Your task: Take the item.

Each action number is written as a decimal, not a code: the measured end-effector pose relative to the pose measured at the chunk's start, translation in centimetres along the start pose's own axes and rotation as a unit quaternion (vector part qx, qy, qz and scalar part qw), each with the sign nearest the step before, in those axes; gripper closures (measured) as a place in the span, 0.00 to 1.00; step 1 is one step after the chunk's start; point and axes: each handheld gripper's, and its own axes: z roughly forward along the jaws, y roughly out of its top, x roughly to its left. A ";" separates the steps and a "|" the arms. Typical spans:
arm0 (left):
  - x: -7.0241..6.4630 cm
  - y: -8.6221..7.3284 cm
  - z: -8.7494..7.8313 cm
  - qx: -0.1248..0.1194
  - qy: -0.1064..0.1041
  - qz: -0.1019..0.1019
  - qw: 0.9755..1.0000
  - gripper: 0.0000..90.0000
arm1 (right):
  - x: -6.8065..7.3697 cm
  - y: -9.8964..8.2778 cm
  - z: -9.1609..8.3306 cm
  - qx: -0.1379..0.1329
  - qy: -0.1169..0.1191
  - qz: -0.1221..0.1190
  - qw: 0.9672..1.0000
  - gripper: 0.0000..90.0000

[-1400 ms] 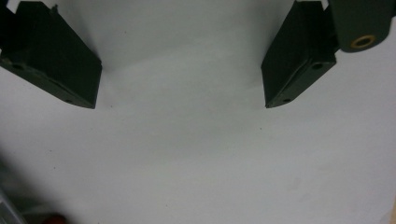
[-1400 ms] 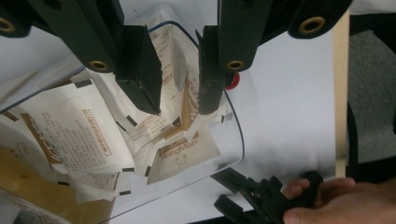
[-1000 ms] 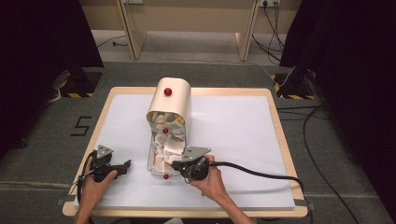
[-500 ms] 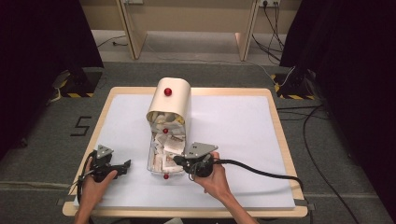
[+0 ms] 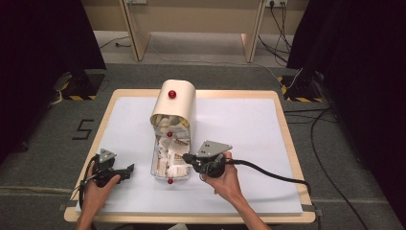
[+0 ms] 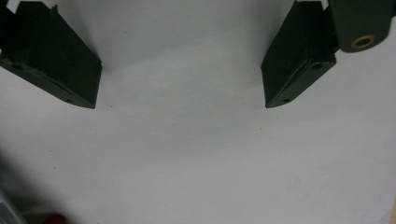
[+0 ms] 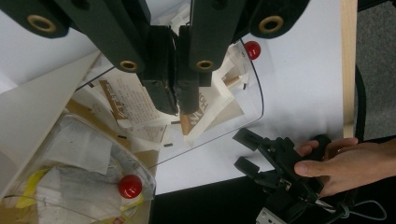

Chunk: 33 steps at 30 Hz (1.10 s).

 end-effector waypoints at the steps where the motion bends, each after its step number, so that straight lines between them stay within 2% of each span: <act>1: 0.0 0.0 0.0 -0.001 0.000 -0.001 1.000 0.13 | -0.1 0.1 -0.1 -0.001 -0.001 -0.001 1.000 0.98; 16: 0.0 0.0 0.0 0.000 0.000 0.000 1.000 0.13 | -0.9 0.4 -1.1 -0.005 -0.014 0.007 1.000 0.98; 20: 0.0 0.0 0.0 0.000 0.000 0.000 1.000 0.13 | -1.7 0.2 -1.7 -0.014 -0.016 0.024 0.999 0.98; 21: 0.0 0.0 0.0 -0.001 0.000 -0.001 1.000 0.13 | -2.4 0.0 -2.0 -0.019 -0.024 0.036 0.999 0.98; 23: 0.0 0.0 0.0 0.000 0.000 0.000 1.000 0.13 | -2.8 -0.1 -2.5 -0.023 -0.028 0.043 0.998 0.98; 26: 0.0 0.0 0.0 0.000 0.000 0.000 1.000 0.13 | -3.1 -0.1 -2.8 -0.021 -0.038 0.038 0.998 0.98; 33: 0.0 0.0 0.0 0.000 0.000 0.000 1.000 0.13 | -4.1 0.0 -4.3 -0.032 -0.054 0.047 0.997 0.98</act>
